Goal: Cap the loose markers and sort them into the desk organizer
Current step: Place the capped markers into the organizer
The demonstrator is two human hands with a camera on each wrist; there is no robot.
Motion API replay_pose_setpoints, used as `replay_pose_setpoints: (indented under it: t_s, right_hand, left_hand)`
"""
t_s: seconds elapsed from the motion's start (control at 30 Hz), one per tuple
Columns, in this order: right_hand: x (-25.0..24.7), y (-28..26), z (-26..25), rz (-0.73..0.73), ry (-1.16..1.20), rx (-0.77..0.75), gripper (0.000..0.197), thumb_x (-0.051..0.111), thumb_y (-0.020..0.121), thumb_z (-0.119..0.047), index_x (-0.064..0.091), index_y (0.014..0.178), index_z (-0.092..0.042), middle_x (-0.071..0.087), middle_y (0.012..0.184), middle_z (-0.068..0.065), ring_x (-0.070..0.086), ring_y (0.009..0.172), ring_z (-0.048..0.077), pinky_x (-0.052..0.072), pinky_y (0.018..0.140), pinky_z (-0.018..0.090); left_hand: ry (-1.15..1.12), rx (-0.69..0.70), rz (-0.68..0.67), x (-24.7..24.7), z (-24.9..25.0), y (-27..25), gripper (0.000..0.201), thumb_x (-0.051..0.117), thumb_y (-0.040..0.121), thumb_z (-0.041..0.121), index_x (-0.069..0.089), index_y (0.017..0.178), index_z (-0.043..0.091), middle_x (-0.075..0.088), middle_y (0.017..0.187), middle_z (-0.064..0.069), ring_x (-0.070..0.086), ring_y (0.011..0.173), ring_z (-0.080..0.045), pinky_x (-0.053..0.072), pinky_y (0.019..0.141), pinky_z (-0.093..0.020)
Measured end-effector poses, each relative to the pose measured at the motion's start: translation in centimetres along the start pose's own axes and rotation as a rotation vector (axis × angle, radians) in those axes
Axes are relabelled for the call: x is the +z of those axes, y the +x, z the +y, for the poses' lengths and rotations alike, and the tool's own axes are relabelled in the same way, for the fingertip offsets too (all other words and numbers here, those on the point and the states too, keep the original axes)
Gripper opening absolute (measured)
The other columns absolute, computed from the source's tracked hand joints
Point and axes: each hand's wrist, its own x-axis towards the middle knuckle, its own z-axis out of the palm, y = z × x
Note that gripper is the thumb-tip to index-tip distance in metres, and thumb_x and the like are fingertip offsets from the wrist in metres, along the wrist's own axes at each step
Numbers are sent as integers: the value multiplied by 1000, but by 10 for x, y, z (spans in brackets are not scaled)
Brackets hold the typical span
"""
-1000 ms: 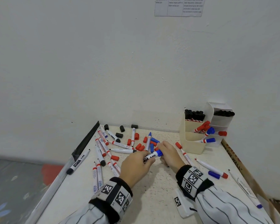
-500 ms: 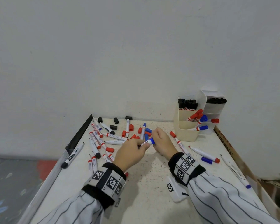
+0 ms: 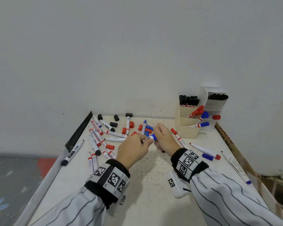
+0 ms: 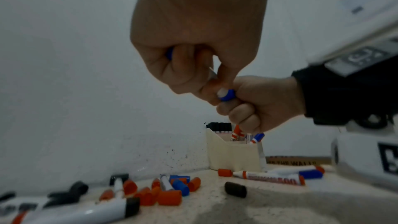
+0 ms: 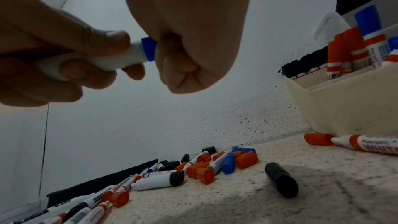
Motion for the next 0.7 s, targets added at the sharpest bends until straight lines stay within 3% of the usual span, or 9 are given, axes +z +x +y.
replay_pose_setpoints:
  t_s: [0.1, 0.3, 0.37, 0.43, 0.5, 0.6, 0.7]
  right_hand:
    - [-2, 2, 3, -14, 8, 69, 27, 31, 98, -21, 33, 72, -17, 31, 62, 1, 25, 46, 9, 22, 38, 20]
    - [-4, -1, 5, -40, -50, -55, 26, 33, 99, -18, 35, 73, -16, 36, 64, 1, 30, 51, 8, 27, 41, 14]
    - [-4, -1, 5, -47, -18, -34, 26, 33, 99, -18, 35, 73, -16, 35, 64, 1, 29, 47, 6, 26, 39, 15]
    - [-4, 0, 7, -50, 16, 29, 27, 31, 99, -19, 34, 73, -16, 32, 62, 2, 27, 40, 3, 23, 37, 17]
    - [-2, 1, 9, -54, 18, 85, 27, 30, 99, -20, 35, 73, -16, 31, 61, 1, 25, 39, 6, 22, 36, 19]
    - [-3, 2, 13, -72, -41, 64, 26, 30, 99, -20, 34, 74, -16, 31, 61, 0, 26, 37, 3, 22, 37, 20]
    - [-5, 4, 16, -88, -93, 18, 27, 31, 99, -20, 35, 73, -16, 33, 62, 0, 29, 40, 2, 24, 39, 18]
  left_hand:
    - [246, 77, 87, 1, 3, -3, 33, 40, 95, 47, 62, 93, 23, 45, 61, 7, 46, 60, -11, 32, 50, -24]
    - [-300, -76, -102, 1, 3, -1, 36, 46, 95, 41, 70, 95, 14, 50, 59, 5, 43, 53, -8, 36, 55, -23]
    - [-208, -58, -75, 3, 3, -1, 36, 46, 94, 43, 69, 92, 16, 49, 59, 6, 42, 52, -8, 36, 55, -23]
    - [43, -8, -18, 6, 4, -1, 34, 42, 94, 47, 64, 90, 21, 49, 61, 8, 45, 56, -8, 36, 54, -23]
    - [218, 39, 32, 8, 3, -2, 35, 39, 94, 49, 63, 100, 25, 54, 68, 8, 52, 65, -10, 41, 56, -23]
    - [232, 32, 40, 12, -1, -1, 38, 38, 94, 50, 62, 112, 26, 56, 74, 7, 56, 74, -13, 44, 61, -25]
    - [190, 26, 25, 17, -3, 3, 39, 38, 94, 51, 62, 111, 24, 55, 73, 7, 54, 73, -12, 41, 59, -25]
